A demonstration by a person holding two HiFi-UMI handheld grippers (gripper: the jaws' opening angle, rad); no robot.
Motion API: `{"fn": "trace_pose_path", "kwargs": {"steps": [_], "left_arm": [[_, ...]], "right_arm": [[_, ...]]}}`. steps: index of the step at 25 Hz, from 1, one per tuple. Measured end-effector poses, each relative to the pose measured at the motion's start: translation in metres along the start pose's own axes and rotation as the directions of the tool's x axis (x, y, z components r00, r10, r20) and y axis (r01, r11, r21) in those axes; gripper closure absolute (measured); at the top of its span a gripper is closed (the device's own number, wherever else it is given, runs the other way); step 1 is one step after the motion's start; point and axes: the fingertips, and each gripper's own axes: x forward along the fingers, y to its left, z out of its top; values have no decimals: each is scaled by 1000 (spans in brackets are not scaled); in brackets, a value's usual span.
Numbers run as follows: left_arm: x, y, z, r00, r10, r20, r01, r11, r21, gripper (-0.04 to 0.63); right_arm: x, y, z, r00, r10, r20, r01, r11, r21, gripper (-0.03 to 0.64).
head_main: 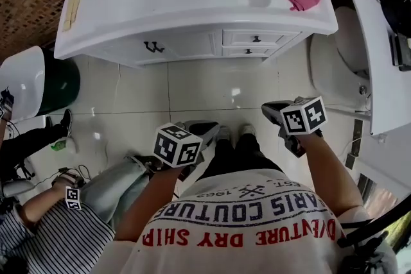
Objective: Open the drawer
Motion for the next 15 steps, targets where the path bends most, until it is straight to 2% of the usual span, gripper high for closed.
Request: {"fn": "trace_pose_path", "kwargs": {"steps": [7,9,11,15], "left_arm": [[-5,32,-12,1000,30,4,-30,996,-81,604],[-8,42,-14,999,49,13,-47,993,-105,604],[-8,51,-16,998,56,22,-53,991,-120,605],[-8,67,-28,998,63,14,-60,987,-149,604]], "right_arm": [[45,-60,53,999,-39,37,38,998,41,584],[58,-77,71,996,-68,53,65,997,50,558],[67,-97,91,990,-112,82,107,992,67,509],[88,-138,121,965,-237,117,227,970,87,479]]}}
